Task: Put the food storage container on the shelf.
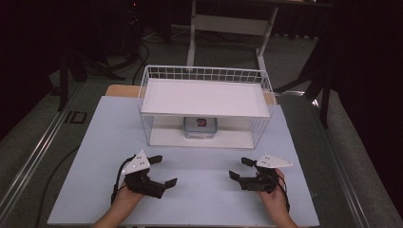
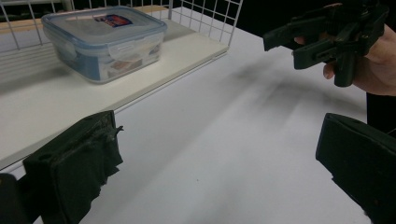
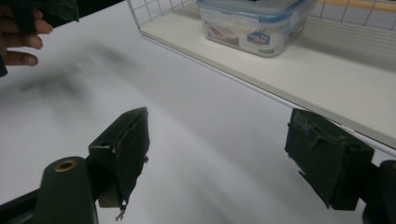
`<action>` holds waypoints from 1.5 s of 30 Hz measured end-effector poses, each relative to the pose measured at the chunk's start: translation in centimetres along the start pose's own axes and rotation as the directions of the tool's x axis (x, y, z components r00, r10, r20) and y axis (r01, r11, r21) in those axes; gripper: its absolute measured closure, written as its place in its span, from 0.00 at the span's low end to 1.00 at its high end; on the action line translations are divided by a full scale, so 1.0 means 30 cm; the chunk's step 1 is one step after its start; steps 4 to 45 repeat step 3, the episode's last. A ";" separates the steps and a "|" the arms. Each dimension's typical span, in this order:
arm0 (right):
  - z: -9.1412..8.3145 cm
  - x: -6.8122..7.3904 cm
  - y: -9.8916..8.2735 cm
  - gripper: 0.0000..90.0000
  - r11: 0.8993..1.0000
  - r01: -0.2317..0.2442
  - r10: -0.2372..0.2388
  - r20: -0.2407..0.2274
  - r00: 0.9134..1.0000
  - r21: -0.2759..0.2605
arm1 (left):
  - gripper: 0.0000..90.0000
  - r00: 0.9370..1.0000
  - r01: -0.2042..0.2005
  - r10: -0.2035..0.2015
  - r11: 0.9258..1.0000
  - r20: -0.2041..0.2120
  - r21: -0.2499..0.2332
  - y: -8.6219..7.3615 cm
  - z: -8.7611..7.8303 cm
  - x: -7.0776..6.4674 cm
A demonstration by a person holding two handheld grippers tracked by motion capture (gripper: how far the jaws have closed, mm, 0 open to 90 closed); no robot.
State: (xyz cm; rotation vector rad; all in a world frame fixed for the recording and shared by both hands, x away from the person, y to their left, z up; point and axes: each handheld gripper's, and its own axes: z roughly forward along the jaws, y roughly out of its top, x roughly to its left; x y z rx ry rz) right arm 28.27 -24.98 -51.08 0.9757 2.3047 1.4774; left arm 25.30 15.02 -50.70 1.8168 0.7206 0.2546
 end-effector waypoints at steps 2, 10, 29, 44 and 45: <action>0.002 -0.001 -0.001 0.24 1.000 0.001 -0.001 -0.002 1.000 0.000 | 0.01 1.000 0.002 -0.002 1.000 0.000 -0.002 0.000 0.000 0.001; 0.003 -0.001 -0.001 0.23 1.000 0.004 -0.004 0.003 1.000 0.004 | 0.01 1.000 0.003 -0.003 1.000 0.001 0.000 0.000 0.001 0.001; 0.003 -0.001 -0.001 0.23 1.000 0.004 -0.004 0.003 1.000 0.004 | 0.01 1.000 0.003 -0.003 1.000 0.001 0.000 0.000 0.001 0.001; 0.003 -0.001 -0.001 0.23 1.000 0.004 -0.004 0.003 1.000 0.004 | 0.01 1.000 0.003 -0.003 1.000 0.001 0.000 0.000 0.001 0.001; 0.003 -0.001 -0.001 0.23 1.000 0.004 -0.004 0.003 1.000 0.004 | 0.01 1.000 0.003 -0.003 1.000 0.001 0.000 0.000 0.001 0.001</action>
